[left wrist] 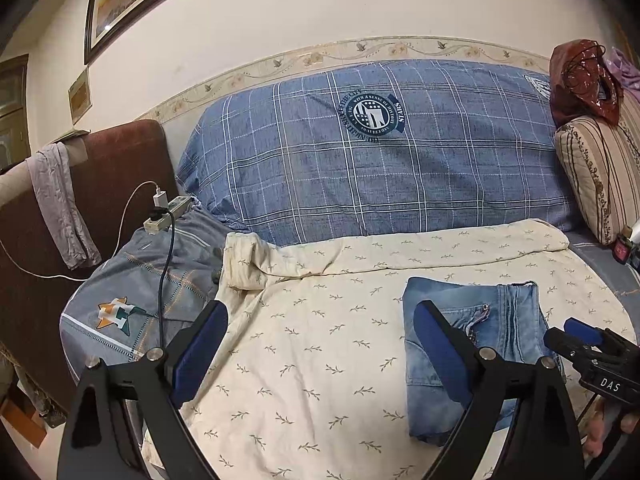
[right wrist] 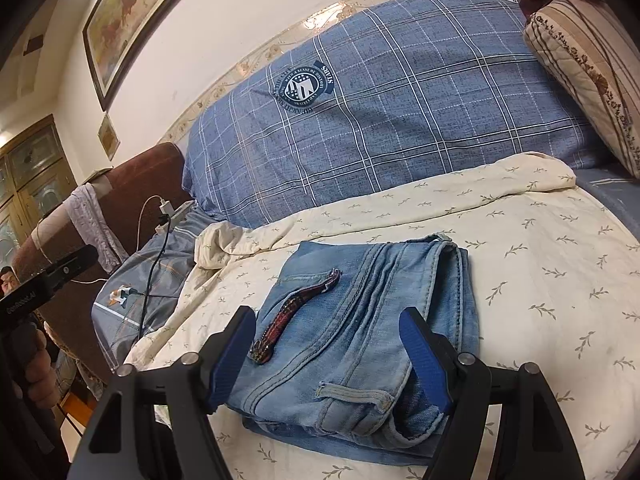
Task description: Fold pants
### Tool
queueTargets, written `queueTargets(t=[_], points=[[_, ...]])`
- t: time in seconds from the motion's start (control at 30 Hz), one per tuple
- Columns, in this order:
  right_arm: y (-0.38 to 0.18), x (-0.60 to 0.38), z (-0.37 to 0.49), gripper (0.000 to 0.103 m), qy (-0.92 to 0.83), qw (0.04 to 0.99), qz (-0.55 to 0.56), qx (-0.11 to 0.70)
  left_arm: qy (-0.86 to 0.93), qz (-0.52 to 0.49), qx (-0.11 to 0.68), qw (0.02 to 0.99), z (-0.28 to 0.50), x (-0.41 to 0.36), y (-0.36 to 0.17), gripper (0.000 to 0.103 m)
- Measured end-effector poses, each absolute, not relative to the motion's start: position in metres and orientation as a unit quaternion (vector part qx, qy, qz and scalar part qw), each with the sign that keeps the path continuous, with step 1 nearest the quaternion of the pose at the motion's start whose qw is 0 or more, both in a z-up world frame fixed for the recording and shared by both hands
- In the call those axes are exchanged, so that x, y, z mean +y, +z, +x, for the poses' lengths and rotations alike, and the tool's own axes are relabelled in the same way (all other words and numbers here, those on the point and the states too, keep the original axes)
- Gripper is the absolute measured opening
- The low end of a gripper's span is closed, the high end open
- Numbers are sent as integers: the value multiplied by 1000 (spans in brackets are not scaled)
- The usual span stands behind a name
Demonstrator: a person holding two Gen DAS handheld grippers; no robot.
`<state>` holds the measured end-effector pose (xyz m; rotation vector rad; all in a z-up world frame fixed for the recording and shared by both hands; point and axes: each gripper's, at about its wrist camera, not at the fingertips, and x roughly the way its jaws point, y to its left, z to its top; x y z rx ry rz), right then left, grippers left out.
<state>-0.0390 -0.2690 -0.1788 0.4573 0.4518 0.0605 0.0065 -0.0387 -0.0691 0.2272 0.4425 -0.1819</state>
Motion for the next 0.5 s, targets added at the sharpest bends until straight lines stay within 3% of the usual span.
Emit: queueTargets(t=[0.5], points=[[-180,-275,-41,78,19,947,227,227,-93,111,238,960,12,-41,-79,94]])
